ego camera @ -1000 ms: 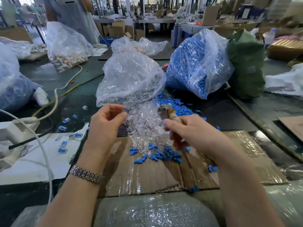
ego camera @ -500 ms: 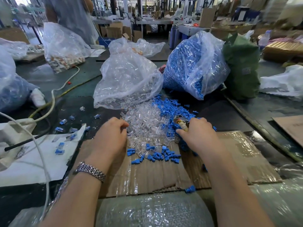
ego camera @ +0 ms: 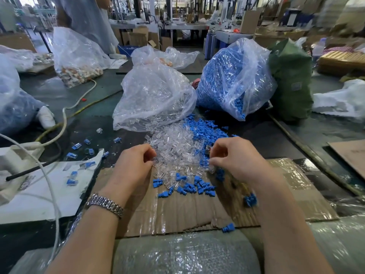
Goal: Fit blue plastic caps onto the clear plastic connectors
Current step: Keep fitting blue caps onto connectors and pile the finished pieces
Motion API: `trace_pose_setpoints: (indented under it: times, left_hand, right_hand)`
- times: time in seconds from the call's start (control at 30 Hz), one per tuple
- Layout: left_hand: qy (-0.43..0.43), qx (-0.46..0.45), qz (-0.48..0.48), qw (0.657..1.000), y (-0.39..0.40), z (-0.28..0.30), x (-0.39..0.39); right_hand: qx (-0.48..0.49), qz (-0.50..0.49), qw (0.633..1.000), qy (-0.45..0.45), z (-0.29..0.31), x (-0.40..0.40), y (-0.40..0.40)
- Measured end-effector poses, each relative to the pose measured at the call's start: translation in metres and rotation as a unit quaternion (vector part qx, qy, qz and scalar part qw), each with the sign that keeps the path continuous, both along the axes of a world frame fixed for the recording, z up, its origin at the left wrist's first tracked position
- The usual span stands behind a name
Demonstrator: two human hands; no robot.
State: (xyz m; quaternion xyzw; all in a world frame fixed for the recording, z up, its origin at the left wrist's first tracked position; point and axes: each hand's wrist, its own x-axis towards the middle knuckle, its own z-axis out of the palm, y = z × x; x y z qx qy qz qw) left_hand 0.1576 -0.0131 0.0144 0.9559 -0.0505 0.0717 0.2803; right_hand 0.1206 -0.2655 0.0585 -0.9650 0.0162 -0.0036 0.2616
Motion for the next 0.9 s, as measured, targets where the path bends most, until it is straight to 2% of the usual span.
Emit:
trace_pose_setpoints:
  times: [0.07, 0.13, 0.43, 0.67, 0.9]
  left_hand:
    - [-0.005, 0.005, -0.001, 1.000, 0.000, 0.001, -0.001]
    - [-0.008, 0.017, -0.003, 1.000, -0.001, 0.002, -0.001]
    - [-0.017, 0.005, 0.012, 1.000, 0.002, 0.006, -0.004]
    - [0.000, -0.097, 0.023, 0.995, -0.001, 0.010, -0.006]
    - [0.048, -0.267, 0.002, 0.962, -0.001, 0.015, -0.006]
  right_hand:
    - [0.023, 0.063, 0.997, 0.045, 0.001, -0.004, 0.002]
    - [0.005, 0.094, 0.994, 0.054, -0.002, -0.005, 0.009]
    - [-0.049, 0.140, 0.988, 0.054, -0.007, -0.004, 0.025]
    - [-0.074, 0.156, 0.983, 0.066, -0.006, -0.005, 0.018]
    - [-0.061, 0.157, 0.983, 0.069, -0.005, -0.006, 0.019]
